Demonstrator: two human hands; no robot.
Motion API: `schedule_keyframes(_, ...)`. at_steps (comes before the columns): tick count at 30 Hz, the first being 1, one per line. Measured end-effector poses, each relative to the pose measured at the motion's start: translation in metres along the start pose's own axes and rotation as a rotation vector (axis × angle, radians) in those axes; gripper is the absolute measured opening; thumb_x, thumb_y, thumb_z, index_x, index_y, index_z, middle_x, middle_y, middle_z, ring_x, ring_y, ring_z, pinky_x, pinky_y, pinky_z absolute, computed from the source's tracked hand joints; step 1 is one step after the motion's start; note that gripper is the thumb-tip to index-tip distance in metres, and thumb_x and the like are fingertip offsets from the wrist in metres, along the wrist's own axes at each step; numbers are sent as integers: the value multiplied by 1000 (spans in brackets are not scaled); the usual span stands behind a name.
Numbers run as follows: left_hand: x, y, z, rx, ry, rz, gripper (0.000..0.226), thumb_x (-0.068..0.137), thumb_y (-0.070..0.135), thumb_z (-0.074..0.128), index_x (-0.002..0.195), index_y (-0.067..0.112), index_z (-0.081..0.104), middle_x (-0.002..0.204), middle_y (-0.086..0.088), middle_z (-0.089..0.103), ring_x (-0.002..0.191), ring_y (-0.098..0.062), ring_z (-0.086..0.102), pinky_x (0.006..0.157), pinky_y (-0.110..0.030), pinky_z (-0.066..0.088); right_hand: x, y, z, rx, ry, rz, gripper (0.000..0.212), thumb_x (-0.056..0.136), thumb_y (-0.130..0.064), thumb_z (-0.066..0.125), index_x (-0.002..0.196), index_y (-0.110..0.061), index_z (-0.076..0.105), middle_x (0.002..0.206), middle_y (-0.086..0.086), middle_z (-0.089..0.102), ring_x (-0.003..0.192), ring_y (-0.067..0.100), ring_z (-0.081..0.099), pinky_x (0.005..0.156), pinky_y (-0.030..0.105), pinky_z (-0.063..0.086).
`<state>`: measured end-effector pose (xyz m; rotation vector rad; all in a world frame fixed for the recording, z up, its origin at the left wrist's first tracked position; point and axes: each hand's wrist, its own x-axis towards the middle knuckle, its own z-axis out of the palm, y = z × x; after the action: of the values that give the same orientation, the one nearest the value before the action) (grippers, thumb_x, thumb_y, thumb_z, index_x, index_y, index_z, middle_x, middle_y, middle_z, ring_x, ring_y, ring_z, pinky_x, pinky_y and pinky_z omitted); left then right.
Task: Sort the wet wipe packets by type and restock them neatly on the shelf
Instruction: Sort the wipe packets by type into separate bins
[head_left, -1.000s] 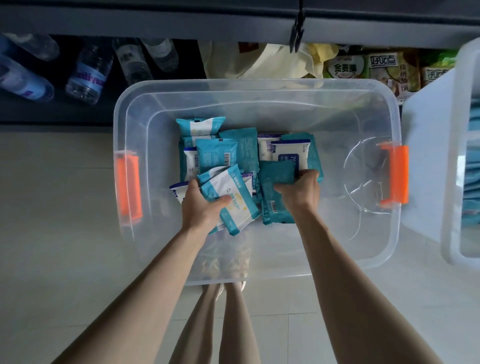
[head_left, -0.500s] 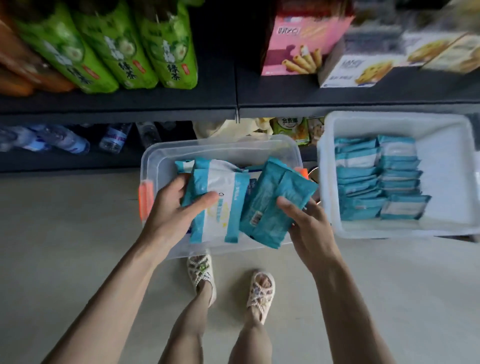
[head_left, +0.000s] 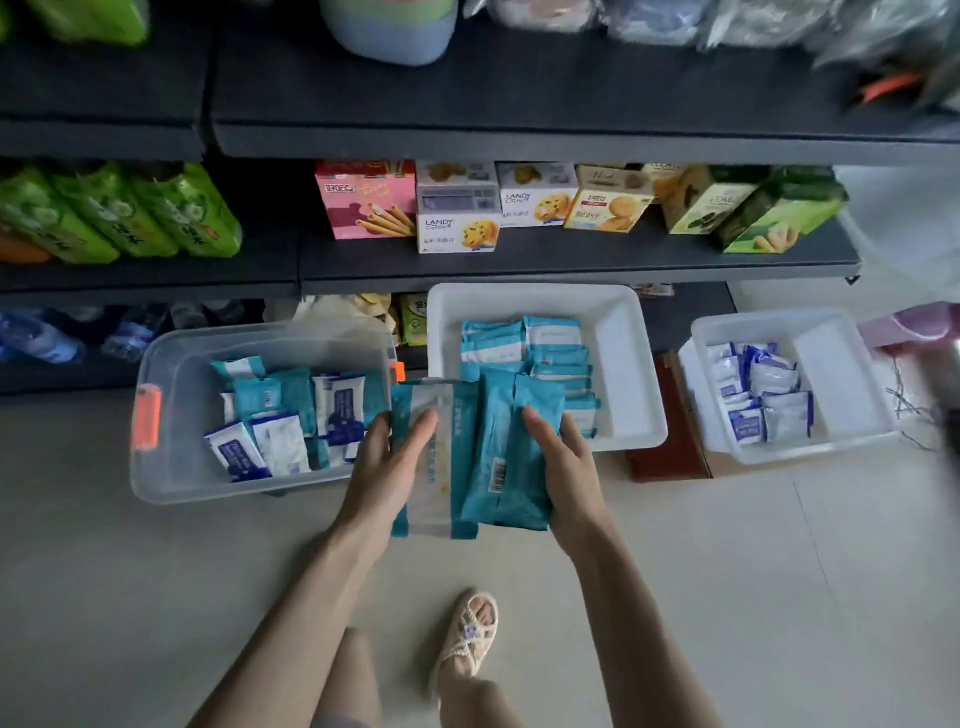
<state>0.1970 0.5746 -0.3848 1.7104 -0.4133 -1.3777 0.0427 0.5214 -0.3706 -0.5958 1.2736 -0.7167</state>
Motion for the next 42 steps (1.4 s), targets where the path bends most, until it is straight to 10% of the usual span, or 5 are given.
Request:
schedule_keyframes(7,25,-2,85,238,24,69,32,92,39,56,108,11,51,93,-6,59,80,-15,57,61,-24,42,48,-27,-82,-168,98,36,23,95,-14,52,117,-10,47,111,13,64,92,25,67,75,40,58)
schedule_keyframes(18,187,-23,152,487,-46,6,34,91,21,62,120,14,46,108,2,59,96,-17,58,78,-27,45,221,-37,-139,-824,52,-57,37,87,-5,63,117,-2,41,104,3,52,92,22,57,62,26,46)
schedule_keyframes(25,291,-41,168,856,-83,85,38,88,21,66,123,17,50,115,-2,63,97,-25,62,82,-32,49,334,-33,-147,-1102,-87,-75,47,83,-4,65,127,-14,50,118,14,63,104,35,60,87,52,52)
schedule_keyframes(33,385,-34,177,1240,-40,291,41,93,26,57,134,27,50,126,-3,58,120,-23,45,95,-33,21,433,-25,-134,-1588,-255,-419,51,91,-17,58,140,-24,44,137,1,51,125,26,36,104,35,17)
schedule_keyframes(42,370,-91,173,1415,276,682,54,78,30,65,130,17,54,122,-20,55,111,-30,39,91,-45,26,424,26,-144,-1535,26,-734,57,79,-9,70,133,-22,55,137,14,47,123,29,34,104,49,27)
